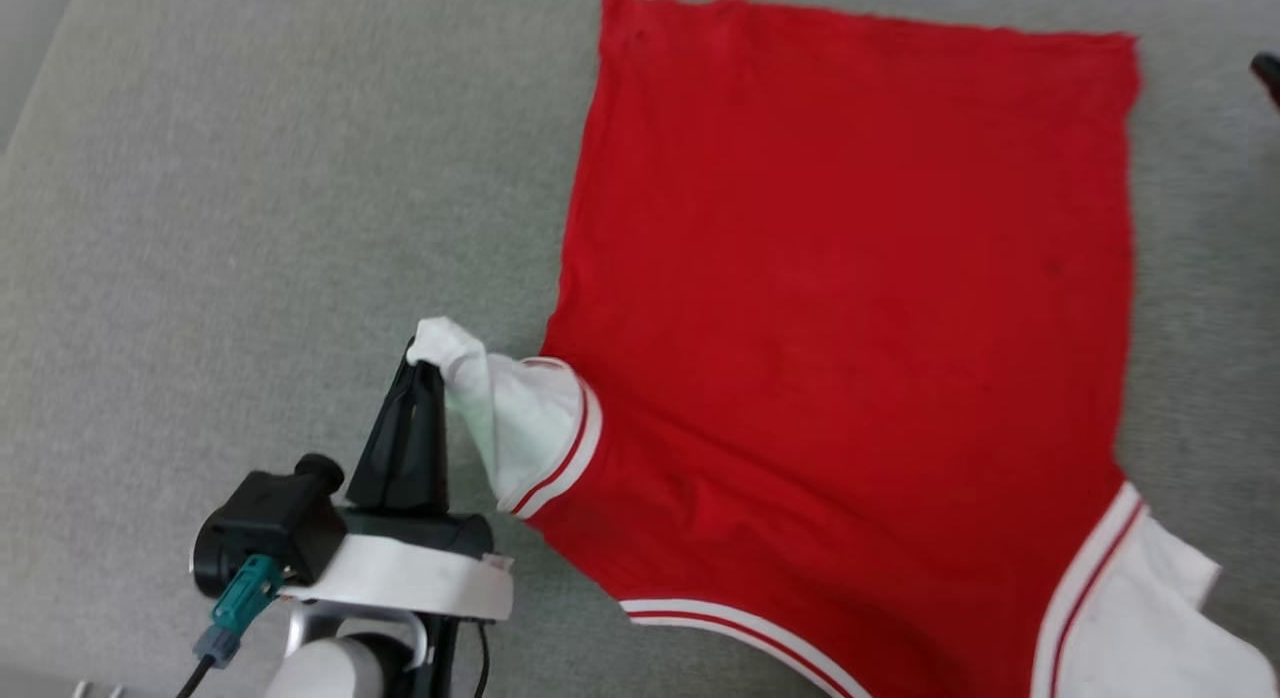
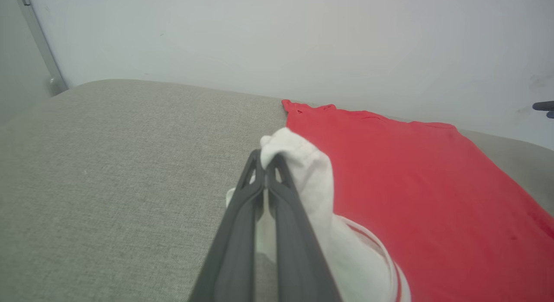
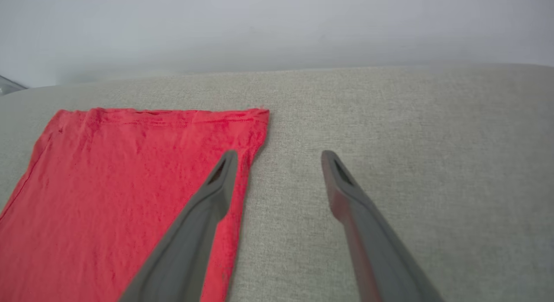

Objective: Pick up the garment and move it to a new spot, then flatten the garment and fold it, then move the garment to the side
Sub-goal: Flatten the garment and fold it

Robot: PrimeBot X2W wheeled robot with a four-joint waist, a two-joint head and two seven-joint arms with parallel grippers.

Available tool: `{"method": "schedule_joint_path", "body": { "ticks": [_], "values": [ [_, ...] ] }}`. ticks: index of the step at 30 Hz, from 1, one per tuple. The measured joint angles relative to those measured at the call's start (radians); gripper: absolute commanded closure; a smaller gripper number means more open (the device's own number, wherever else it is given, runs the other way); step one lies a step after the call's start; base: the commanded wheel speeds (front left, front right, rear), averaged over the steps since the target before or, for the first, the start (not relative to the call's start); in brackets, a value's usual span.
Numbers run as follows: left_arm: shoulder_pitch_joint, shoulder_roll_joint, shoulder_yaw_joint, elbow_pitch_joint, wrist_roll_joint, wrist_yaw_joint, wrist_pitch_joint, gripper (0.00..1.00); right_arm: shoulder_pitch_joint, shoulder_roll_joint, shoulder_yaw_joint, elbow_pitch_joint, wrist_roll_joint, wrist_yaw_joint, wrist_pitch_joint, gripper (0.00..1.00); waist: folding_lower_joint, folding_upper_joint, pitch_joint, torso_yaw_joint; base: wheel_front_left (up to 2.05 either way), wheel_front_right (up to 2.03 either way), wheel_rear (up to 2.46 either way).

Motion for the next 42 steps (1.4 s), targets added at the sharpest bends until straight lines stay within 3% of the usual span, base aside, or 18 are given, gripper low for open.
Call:
{"method": "schedule_joint_path", "body": {
  "ticks": [7, 17, 18, 19, 24, 25, 30, 36, 42],
  "values": [
    [-0.067, -0.044, -0.034, 0.019, -0.001, -0.026, -0.037, 1.0, -0.154, -0.02, 0.018, 0.083, -0.034, 0.0, 0.122, 0.0, 0.0, 0.0, 0.118, 0.079, 0.0, 0.0, 0.0],
    [-0.114, -0.072, -0.047, 0.083, -0.002, -0.046, -0.071, 1.0, -0.218, -0.021, 0.008, 0.176, -0.05, 0.0, 0.227, 0.02, -0.0002, 0.0, 0.208, 0.147, 0.0, 0.0, 0.0],
    [-0.114, -0.072, -0.046, 0.087, -0.002, -0.048, -0.071, 1.0, -0.221, -0.021, 0.011, 0.181, -0.051, 0.0, 0.239, 0.77, -0.0002, 0.0, 0.206, 0.146, 0.0, 0.0, 0.0],
    [-0.114, -0.072, -0.046, 0.091, -0.002, -0.049, -0.072, 1.0, -0.221, -0.02, 0.015, 0.183, -0.052, 0.0, 0.244, 1.0, -0.0002, 0.0, 0.203, 0.145, 0.0, 0.0, 0.0],
    [-0.114, -0.071, -0.051, 0.114, -0.004, -0.052, -0.074, 1.0, -0.206, -0.017, 0.062, 0.18, -0.067, 0.0, 0.232, 1.0, -0.0001, 0.0, 0.175, 0.138, 0.0, 0.0, 0.0],
    [-0.112, -0.066, -0.048, 0.127, -0.012, -0.052, -0.068, 1.0, -0.18, -0.042, 0.142, 0.152, -0.116, 0.0, 0.19, 1.0, -0.0001, 0.0, 0.145, 0.131, 0.0, 0.0, 0.0],
    [-0.081, -0.04, -0.031, 0.137, -0.017, -0.04, -0.05, 1.0, -0.147, -0.091, 0.229, 0.11, -0.124, 0.0, 0.159, 1.0, -0.0002, 0.0, 0.079, 0.103, 0.0, 0.0, 0.0],
    [-0.021, 0.002, 0.003, 0.139, -0.033, -0.015, -0.017, 1.0, -0.049, -0.133, 0.268, 0.059, -0.077, 0.0, 0.154, 1.0, -0.0002, 0.0, -0.02, 0.043, 0.0, 0.0, 0.0],
    [0.063, 0.038, 0.045, 0.126, -0.055, 0.021, 0.014, 1.0, 0.151, -0.16, 0.283, -0.06, -0.008, 0.0, 0.208, 1.0, -0.0003, 0.0, -0.118, -0.049, 0.0, 0.0, 0.0]
  ]
}}
